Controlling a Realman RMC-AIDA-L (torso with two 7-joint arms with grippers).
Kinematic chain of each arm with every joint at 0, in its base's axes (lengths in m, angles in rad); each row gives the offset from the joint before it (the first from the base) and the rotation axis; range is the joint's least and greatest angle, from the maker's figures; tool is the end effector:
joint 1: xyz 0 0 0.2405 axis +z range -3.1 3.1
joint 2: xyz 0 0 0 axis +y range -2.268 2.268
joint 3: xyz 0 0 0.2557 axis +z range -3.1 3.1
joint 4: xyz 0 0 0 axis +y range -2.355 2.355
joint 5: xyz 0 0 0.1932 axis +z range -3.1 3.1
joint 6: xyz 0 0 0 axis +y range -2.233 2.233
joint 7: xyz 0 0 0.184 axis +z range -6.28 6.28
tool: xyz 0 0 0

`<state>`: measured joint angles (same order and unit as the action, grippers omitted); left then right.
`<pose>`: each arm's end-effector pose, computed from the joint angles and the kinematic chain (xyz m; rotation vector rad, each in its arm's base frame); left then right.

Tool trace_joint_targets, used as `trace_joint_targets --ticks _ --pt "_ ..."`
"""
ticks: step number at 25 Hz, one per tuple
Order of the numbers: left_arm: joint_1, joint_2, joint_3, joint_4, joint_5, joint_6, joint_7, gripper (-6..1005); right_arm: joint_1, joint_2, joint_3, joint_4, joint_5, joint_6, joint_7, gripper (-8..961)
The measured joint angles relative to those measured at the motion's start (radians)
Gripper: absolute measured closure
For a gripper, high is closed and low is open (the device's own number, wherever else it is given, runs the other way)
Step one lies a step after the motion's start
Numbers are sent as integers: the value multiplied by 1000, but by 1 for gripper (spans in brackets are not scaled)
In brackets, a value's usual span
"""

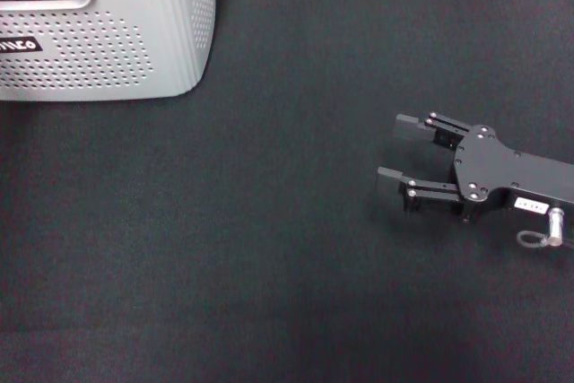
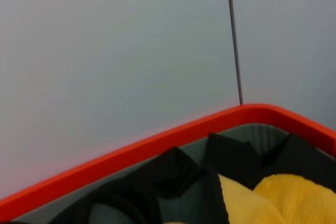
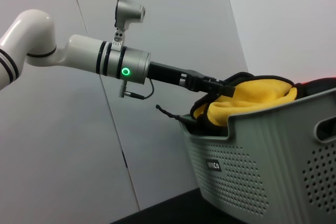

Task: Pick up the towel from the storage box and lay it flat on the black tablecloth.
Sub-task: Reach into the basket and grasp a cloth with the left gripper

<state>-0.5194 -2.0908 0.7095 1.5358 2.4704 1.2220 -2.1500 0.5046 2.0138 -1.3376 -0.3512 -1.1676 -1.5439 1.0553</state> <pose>-0.2316 0.4149 0.1463 -1.9811 -0.6673 -0.1413 0.1969 0.3045 -0.0586 -2.6793 0.4565 1.1463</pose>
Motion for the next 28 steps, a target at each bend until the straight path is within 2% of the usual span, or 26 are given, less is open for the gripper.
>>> trace_joint_targets --ticks 6,11,14,20,28 --pt "-3 2 19 -17 23 -3 -2 282 -9 0 0 2 3 3 0 89" --pt "-3 3 22 -18 25 -4 -3 480 -11 0 0 3 3 5 0 89" --pt "-3 4 22 -19 26 -3 -4 542 -11 1 0 9 4 5 0 90" --pt "-1 7 22 -16 26 1 -8 763 -11 2 0 14 8 5 -2 90" --pt "11 6 17 14 0 2 -12 885 -21 2 0 14 8 5 -8 91"
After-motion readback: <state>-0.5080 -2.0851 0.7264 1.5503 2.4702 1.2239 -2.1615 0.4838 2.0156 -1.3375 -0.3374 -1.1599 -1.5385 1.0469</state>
